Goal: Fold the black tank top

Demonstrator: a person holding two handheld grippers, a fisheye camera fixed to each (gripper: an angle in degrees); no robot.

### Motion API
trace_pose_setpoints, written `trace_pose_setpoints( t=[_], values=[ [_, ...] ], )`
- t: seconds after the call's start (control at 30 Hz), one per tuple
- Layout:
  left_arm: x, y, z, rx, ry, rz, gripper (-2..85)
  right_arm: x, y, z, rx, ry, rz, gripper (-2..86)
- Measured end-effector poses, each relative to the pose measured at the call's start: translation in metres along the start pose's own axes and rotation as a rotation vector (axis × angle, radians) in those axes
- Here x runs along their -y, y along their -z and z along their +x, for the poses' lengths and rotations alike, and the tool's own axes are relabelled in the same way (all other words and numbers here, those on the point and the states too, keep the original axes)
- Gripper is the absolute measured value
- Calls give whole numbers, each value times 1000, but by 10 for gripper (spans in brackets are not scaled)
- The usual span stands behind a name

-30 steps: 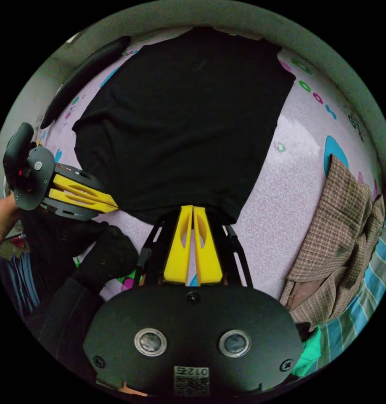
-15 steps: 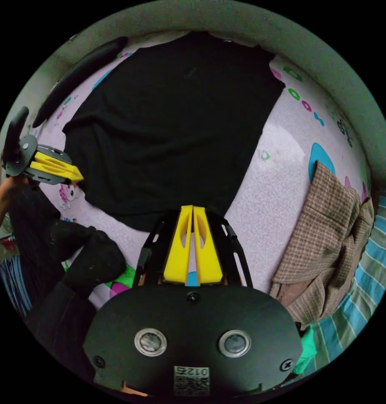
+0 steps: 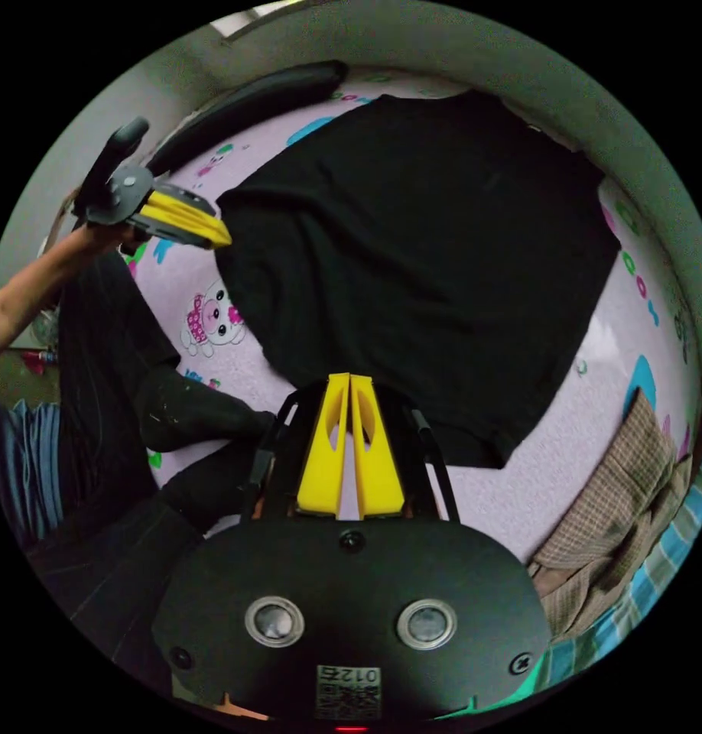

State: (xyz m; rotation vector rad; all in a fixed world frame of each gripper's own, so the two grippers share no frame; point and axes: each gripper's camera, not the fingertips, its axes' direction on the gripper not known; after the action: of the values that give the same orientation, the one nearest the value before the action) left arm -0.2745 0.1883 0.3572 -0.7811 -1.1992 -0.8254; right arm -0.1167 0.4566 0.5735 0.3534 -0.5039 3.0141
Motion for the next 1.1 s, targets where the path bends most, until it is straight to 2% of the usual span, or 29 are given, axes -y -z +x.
trace_pose_setpoints(
  t=[0.13,0.33,0.5,0.57,0.8,0.9,1.1],
  values=[
    [2,-6,0,-1,-38,-46,6,5,-9,3,12,34,-101,-10],
    [-1,-6,-8,-97,-131,-171,8,6,1,18,46,45,-197,-10],
    [13,24,-24,-149,-79,-38,8,31,27,23,145,24,-67,-9],
    [31,23,-20,-217,-71,23,8,42,25,19,151,47,-82,-9],
    [57,-8,10,-227,-123,-38,8,54,16,14,130,93,-166,-9],
    [54,-9,9,-241,-141,-84,8,56,16,20,217,113,-264,-9],
    [61,14,-5,-250,-100,16,8,70,47,44,180,42,-138,-9]
  ],
)
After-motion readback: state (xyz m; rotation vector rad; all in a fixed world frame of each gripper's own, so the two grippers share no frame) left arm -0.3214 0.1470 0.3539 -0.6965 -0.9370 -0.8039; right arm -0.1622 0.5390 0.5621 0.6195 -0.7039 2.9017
